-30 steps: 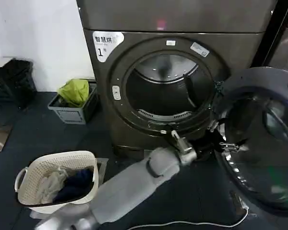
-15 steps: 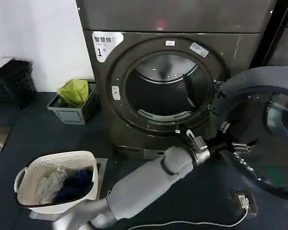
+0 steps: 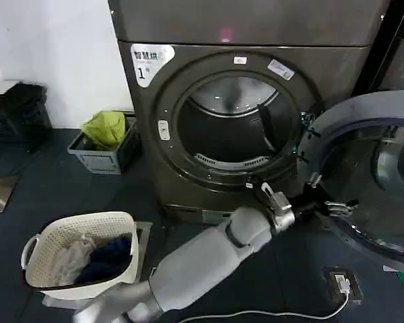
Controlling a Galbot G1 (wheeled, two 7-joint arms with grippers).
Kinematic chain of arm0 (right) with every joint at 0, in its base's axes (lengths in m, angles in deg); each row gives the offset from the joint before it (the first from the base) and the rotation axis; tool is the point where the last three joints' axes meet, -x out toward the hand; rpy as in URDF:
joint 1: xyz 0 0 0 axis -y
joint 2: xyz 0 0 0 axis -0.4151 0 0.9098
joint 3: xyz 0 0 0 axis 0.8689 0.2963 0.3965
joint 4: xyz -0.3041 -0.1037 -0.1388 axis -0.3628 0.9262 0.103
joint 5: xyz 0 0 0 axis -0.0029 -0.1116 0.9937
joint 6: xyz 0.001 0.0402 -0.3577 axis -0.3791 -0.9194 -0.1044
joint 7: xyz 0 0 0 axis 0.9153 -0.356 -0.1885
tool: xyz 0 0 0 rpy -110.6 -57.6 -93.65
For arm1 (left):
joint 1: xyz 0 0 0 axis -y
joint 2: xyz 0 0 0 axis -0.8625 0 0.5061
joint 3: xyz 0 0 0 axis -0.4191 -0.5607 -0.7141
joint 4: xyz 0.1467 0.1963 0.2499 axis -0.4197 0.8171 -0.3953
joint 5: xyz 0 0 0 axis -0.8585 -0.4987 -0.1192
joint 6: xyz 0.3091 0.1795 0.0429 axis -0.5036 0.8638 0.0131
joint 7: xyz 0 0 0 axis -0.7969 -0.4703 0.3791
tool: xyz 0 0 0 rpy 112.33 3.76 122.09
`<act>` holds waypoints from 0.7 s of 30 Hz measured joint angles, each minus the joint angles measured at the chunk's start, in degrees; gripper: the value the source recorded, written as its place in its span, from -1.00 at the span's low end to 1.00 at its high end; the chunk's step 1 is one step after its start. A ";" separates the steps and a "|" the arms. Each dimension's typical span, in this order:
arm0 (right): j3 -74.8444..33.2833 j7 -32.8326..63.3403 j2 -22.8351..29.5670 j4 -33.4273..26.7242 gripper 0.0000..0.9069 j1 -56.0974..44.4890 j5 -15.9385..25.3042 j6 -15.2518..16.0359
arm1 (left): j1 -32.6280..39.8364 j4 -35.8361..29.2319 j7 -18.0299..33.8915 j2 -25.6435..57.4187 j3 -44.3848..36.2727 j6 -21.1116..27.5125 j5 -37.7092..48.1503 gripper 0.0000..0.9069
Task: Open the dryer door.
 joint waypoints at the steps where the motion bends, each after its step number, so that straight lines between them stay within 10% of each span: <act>1: 0.01 -0.09 0.00 -0.08 1.00 0.00 -0.08 0.00 | -0.40 -1.04 -0.02 0.00 -0.06 0.40 0.10 1.00; 21: 2.14 -3.99 0.00 0.17 1.00 0.07 -8.33 -0.98 | -8.49 -26.71 6.10 22.62 4.38 11.11 7.30 1.00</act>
